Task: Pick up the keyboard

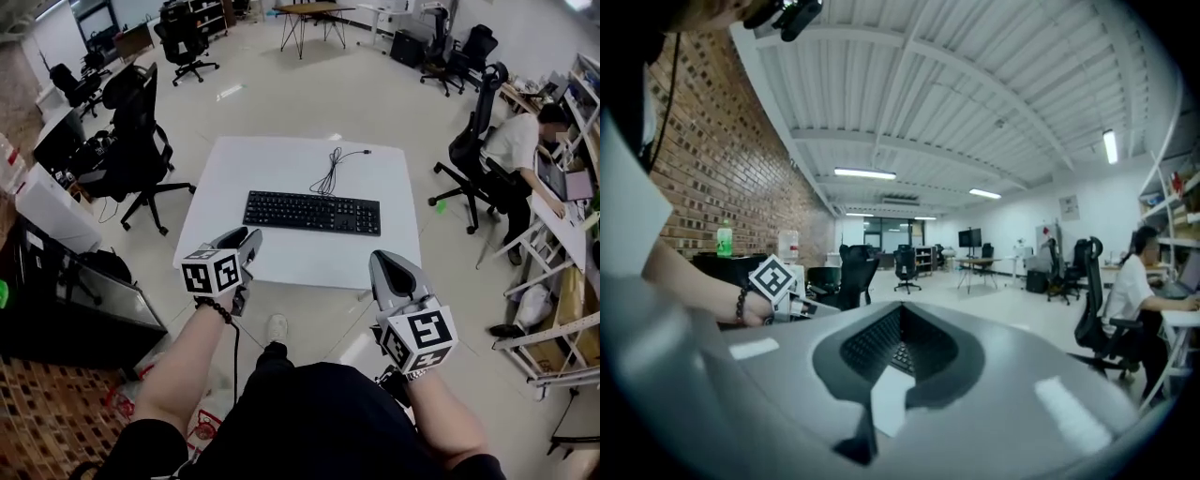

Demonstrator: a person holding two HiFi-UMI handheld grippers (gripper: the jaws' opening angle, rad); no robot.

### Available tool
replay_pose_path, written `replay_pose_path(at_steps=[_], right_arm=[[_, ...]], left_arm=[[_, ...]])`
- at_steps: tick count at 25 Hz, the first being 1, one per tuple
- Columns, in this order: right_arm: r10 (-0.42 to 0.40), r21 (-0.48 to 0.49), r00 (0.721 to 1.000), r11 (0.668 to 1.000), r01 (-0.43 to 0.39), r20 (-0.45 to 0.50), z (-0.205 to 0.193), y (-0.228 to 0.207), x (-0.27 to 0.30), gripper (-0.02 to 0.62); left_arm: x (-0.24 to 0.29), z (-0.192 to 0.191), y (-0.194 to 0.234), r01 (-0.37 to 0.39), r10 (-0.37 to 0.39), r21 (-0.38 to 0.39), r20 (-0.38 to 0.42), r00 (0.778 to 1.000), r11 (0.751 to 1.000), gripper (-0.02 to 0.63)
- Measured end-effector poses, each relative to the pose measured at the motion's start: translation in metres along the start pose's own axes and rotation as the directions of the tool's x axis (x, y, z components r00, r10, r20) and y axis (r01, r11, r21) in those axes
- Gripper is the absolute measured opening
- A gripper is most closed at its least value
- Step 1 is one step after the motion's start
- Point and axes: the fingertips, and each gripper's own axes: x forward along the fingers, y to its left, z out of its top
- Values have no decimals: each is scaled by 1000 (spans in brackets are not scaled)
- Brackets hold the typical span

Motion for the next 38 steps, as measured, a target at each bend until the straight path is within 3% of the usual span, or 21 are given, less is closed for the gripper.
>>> replay_pose_path(at_steps=[9, 16, 24, 32, 38], right_arm=[[-73, 59, 994, 995, 77, -77, -9, -30, 99, 2], [-121, 98, 984, 986, 135, -135, -22, -44, 163, 2], [-174, 129, 969, 972, 198, -175, -33, -63, 196, 2], [-188, 152, 962, 964, 220, -197, -39, -71, 207, 2], [-183, 208, 959, 951, 229, -218, -51, -72, 210, 3]], left_arm=[[99, -9, 127, -61, 31, -162, -183, 983, 985, 124], [163, -35, 188, -68, -20, -236, -351, 936, 969, 133], [194, -65, 206, -52, -104, -311, -465, 879, 949, 137], [193, -67, 203, -41, -131, -335, -475, 870, 941, 135], [178, -41, 188, -4, -158, -353, -430, 889, 936, 110]])
